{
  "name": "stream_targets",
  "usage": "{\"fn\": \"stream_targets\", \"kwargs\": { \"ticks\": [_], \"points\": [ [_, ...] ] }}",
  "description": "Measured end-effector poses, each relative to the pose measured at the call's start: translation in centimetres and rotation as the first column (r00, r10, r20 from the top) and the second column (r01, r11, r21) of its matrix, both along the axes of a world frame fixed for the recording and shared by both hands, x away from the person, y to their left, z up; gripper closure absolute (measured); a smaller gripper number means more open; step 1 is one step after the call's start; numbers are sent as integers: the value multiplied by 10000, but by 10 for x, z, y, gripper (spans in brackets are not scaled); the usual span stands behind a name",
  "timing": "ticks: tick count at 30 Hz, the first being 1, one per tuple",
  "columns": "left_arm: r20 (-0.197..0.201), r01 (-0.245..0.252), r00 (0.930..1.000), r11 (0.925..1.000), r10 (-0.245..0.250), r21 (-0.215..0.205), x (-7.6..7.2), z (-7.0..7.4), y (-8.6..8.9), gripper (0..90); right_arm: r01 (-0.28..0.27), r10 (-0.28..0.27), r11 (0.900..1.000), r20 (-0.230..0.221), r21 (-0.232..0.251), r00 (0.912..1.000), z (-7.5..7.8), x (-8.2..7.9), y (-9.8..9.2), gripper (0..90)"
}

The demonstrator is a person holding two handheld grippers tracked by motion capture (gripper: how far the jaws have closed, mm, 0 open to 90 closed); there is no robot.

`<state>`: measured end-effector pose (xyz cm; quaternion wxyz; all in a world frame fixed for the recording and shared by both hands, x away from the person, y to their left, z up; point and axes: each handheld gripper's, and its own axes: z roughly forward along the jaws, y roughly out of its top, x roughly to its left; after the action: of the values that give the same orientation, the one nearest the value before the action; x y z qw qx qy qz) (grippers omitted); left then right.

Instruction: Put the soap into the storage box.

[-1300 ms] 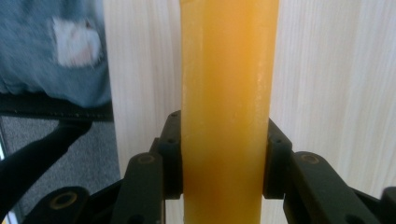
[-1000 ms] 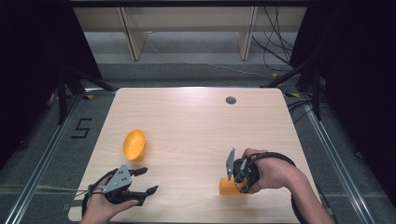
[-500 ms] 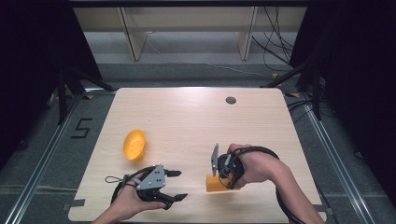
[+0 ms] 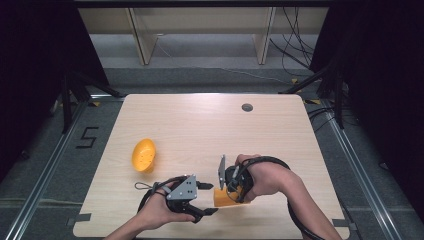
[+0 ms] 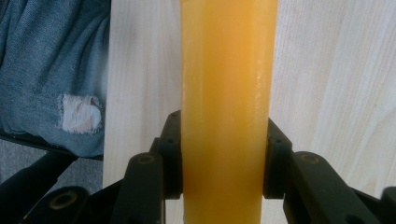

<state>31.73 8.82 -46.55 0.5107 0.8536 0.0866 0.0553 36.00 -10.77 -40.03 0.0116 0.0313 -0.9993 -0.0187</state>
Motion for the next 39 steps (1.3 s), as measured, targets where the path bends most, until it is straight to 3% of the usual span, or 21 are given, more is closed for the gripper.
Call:
{"fn": "stream_targets", "kwargs": {
  "ticks": [3, 4, 6, 8, 9, 10, 12, 14, 22, 26, 28, 29, 31, 32, 33, 35, 36, 39],
  "points": [
    [-28, 76, 10000, 10000, -76, -8, 3, -2, -2, 301, -129, 129, 9999, 31, 48, 9999, 0, 0, 1, 619],
    [126, 113, 9999, 9999, -113, 43, 5, -3, -2, 301, -162, 161, 9999, 87, 46, 9998, 2, -1, 2, 619],
    [-249, 103, 9996, 9999, -105, -109, 3, -4, -4, 303, 52, -51, 10000, -57, 47, 10000, 2, -3, 2, 619],
    [-183, 78, 9998, 9999, -81, -153, 3, -3, -6, 307, -251, 252, 9995, -53, 203, 9997, 1, 0, 2, 619],
    [-141, 92, 9999, 9998, -94, -147, 3, -3, -6, 309, 100, -100, 9999, -45, 21, 9999, 2, -3, 3, 619],
    [-80, 106, 9999, 9998, -107, -154, 3, -2, -7, 313, -182, 182, 9998, -2, 75, 9998, 1, 0, 4, 619],
    [-113, 102, 9999, 9997, -104, -201, 3, -2, -9, 320, -134, 134, 9999, 57, 80, 9999, 1, -1, 5, 619],
    [119, 232, 9997, 9997, -231, -78, 4, -2, -10, 329, -114, 114, 9999, 17, 80, 9999, 1, -1, 6, 619],
    [185, 142, 9997, 9999, -142, 30, 6, -2, -13, 476, -69, 76, 9993, -163, 376, 9998, -2, -2, 8, 619],
    [238, 55, 9997, 9998, -50, -204, 5, -3, -13, 559, -64, 67, 9997, -125, 256, 9999, 0, -4, 10, 619],
    [213, 83, 9997, 9998, -79, -175, 5, -3, -13, 571, -166, 166, 9995, -24, 272, 9999, 0, -4, 11, 618],
    [182, 176, 9997, 9997, -174, -138, 6, -3, -13, 571, -463, 457, 9986, 252, 238, 9986, 1, -3, 12, 618],
    [68, 102, 9999, 9999, -101, -139, 6, -3, -12, 587, -134, 134, 9999, 110, 76, 9998, 1, -6, 12, 618],
    [12, 181, 9998, 9998, -181, -96, 5, -2, -11, 592, -213, 212, 9993, 22, 316, 9998, -2, -7, 13, 617],
    [-112, 190, 9998, 9997, -192, -184, 5, -2, -11, 595, -424, 423, 9983, 50, 402, 9991, -2, -7, 13, 617],
    [-163, 240, 9996, 9994, -244, -231, 5, -2, -11, 597, -274, 271, 9992, 95, 274, 9996, -1, -8, 13, 616],
    [-116, 184, 9998, 9998, -185, -124, 4, 0, -10, 599, -463, 458, 9988, 336, 147, 9984, 2, -9, 14, 615],
    [-117, 110, 9999, 9999, -111, -30, 4, 3, -8, 600, -222, 214, 9994, 328, 256, 9992, 2, -11, 14, 610]
  ]
}}
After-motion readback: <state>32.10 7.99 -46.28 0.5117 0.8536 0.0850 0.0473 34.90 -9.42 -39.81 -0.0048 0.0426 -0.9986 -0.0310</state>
